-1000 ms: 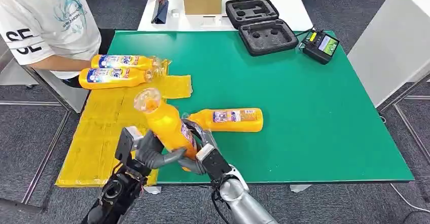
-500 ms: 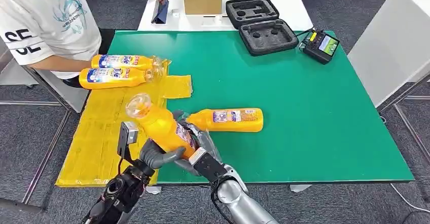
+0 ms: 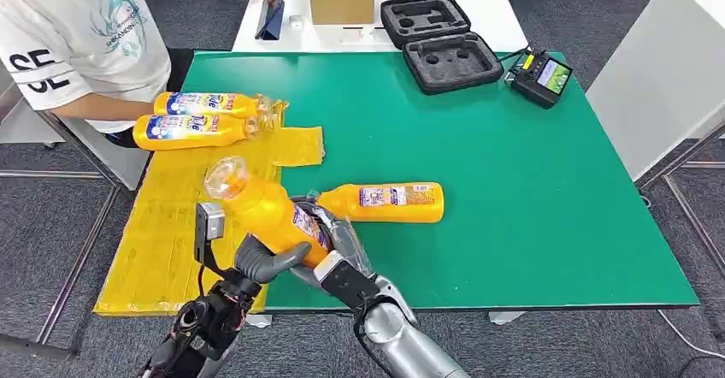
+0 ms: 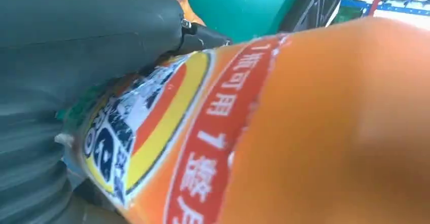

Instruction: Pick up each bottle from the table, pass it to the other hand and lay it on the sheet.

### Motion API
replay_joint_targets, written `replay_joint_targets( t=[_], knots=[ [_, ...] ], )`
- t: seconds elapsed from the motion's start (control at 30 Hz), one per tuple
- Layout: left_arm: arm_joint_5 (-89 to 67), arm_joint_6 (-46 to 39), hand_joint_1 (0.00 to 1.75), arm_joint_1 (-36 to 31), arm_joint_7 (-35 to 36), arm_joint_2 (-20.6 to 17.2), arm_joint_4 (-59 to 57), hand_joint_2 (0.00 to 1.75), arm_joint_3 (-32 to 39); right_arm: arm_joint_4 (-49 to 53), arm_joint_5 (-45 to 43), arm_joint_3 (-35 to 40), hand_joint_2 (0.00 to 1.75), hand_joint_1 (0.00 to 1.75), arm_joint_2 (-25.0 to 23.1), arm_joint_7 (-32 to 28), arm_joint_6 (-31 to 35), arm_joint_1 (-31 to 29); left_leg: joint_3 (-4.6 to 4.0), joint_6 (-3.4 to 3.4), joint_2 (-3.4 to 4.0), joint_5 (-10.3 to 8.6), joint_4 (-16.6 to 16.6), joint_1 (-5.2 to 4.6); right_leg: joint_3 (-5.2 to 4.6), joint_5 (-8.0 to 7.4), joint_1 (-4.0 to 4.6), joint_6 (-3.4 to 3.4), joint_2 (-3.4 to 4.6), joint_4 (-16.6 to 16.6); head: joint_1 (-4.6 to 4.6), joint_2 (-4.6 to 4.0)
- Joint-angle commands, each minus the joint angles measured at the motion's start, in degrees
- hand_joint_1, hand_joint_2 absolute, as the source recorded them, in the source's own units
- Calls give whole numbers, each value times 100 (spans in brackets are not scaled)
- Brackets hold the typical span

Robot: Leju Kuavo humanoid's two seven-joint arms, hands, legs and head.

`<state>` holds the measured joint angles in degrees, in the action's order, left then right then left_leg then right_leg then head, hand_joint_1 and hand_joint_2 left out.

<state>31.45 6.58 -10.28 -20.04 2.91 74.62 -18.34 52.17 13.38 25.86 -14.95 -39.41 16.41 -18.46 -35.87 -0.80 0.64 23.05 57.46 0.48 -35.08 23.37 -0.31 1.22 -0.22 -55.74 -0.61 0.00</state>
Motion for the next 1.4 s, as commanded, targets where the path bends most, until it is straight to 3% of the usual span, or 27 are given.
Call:
replay_joint_targets(
  t=[0.03, 0.07, 0.1, 0.17, 0.23, 0.3, 0.33, 0.4, 0.43, 0.53, 0.6, 0.7, 0.83, 0.97, 1.03, 1.13, 1.17, 1.3, 1.33, 1.4],
  knots=[
    [-123, -372, 175, -382, -136, 22, -134, 175, 46, 60, 219, 315, 175, 0, 131, -21, 90, 113, 29, 4, -25, 11, -2, 5, 37, 17, 4, -4, -18, 3, -2, 0],
    [-212, -486, 175, -400, -187, 9, -141, 175, 52, 245, 316, 365, 175, 0, 173, 40, 75, 154, 18, 3, -22, 7, -1, 5, 25, 12, 4, -3, -17, 3, 2, 0],
    [-228, -520, 175, -410, -202, 8, -156, 175, 69, 397, 384, 390, 0, 0, 197, 55, 108, 188, 31, 4, -26, 13, 0, 6, 38, 19, 5, -4, -19, 2, -2, 0],
    [-546, -809, 175, -441, -411, -5, -177, 175, 123, 974, 629, 464, 0, 0, 276, 120, 273, 340, 25, 4, -20, 11, 0, 4, 29, 16, 3, -3, -15, 1, 0, 0],
    [-1087, -1374, 166, -490, -712, 3, -171, 175, 259, 1858, 1329, 627, 0, 0, 396, 32, 1063, 558, 23, 3, -24, 11, 1, 3, 28, 18, 2, -3, -18, -2, -2, 0],
    [-1080, -1381, 159, -507, -703, -19, -152, 175, 312, 2337, 1477, 723, 0, 0, 482, 381, 1014, 675, 17, 3, -26, 14, 7, 5, 23, 20, 4, -2, -20, -6, 0, 0],
    [-1372, -1647, 164, -530, -718, -37, -219, 175, 376, 2779, 1913, 775, 0, 0, 527, 114, 1751, 784, 6, 1, -24, 7, 4, 0, 11, 14, 0, -1, -18, -6, 2, 0],
    [-1425, -1722, 166, -551, -765, -44, -309, 175, 459, 3192, 2052, 910, 0, 0, 614, 212, 1886, 872, 12, 3, -13, 9, 1, 2, 16, 12, 2, -3, -7, -2, 0, 0],
    [-1701, -1992, 168, -587, -895, -61, -404, 175, 522, 3366, 2182, 1019, 0, 0, 678, 140, 2289, 881, 21, 4, -16, 15, 4, 0, 25, 20, 0, -4, -8, -8, -4, 0],
    [-2197, -2463, 168, -650, -1124, -101, -672, 175, 747, 3765, 2646, 757, 0, 0, 520, -59, 2359, 1091, 17, 3, 1, 9, -7, -6, 17, 7, -6, -3, 5, 0, 22, 0],
    [-2208, -2557, 169, -647, -1122, -97, -772, 175, 883, 3913, 2874, 701, 0, 0, 433, -59, 2359, 1140, 18, 12, 29, 19, -3, 6, 10, 4, 0, -10, 18, 0, -26, 0],
    [-2201, -2542, 171, -654, -1121, -100, -840, 175, 936, 3933, 2874, 725, 0, 0, 423, -59, 2359, 1138, 26, 8, -19, 6, -4, 13, 30, 23, 6, -10, -26, 2, -22, 0],
    [-2240, -2670, 173, -664, -1085, -86, -949, 175, 1058, 3912, 3178, 679, 0, 0, 344, -59, 2359, 1121, 9, 7, -1, 3, -5, 13, 12, 11, 5, -9, -14, 2, -24, 0],
    [-2619, -3004, 173, -711, -1289, -257, -1151, 175, 1206, 3674, 2620, 924, 0, 0, 391, -59, 2359, 872, 32, 9, 5, 11, -8, 13, 31, 16, 5, -12, -4, 3, -24, 0],
    [-3758, -3432, 173, -931, -1110, -616, -1474, 175, 861, 3482, 2469, 977, 0, 0, 394, -59, 2359, 744, 22, 10, 8, 8, -6, 14, 22, 12, 6, -12, -1, 1, -24, 0],
    [-5922, -3332, 166, -1443, -14, -935, -2024, 175, 462, 3274, 2208, 1108, 0, 0, 434, -59, 2359, 576, 6, 10, -4, -2, -6, 16, 10, 6, 8, -12, -16, 2, -22, 0],
    [-6345, -3237, 173, -1598, 144, -922, -2198, 175, 514, 3229, 2192, 1165, 0, 0, 454, -8, 2359, 504, 21, 12, -11, 0, -9, 16, 23, 12, 8, -14, -21, 1, -24, 0],
    [-8065, -2917, 171, -2116, 845, -944, -2922, 175, 264, 3071, 2161, 1342, 0, 0, 454, 206, 2353, 244, 14, 14, -6, -7, -4, 18, 17, 7, 9, -12, -17, -1, -26, 0],
    [-8625, -2788, 162, -2234, 1140, -990, -3144, 175, 28, 3037, 2149, 1374, 0, 0, 455, 242, 2337, 190, 8, 14, -2, -9, -4, 17, 12, 4, 9, -11, -13, 0, -22, 0],
    [-9123, -2665, 171, -2292, 1369, -979, -3322, 175, -67, 2968, 2082, 1388, 0, 0, 433, 305, 2284, 135, 7, 14, -4, -13, -6, 16, 11, 3, 8, -11, -15, 0, -24, 0]
  ],
)
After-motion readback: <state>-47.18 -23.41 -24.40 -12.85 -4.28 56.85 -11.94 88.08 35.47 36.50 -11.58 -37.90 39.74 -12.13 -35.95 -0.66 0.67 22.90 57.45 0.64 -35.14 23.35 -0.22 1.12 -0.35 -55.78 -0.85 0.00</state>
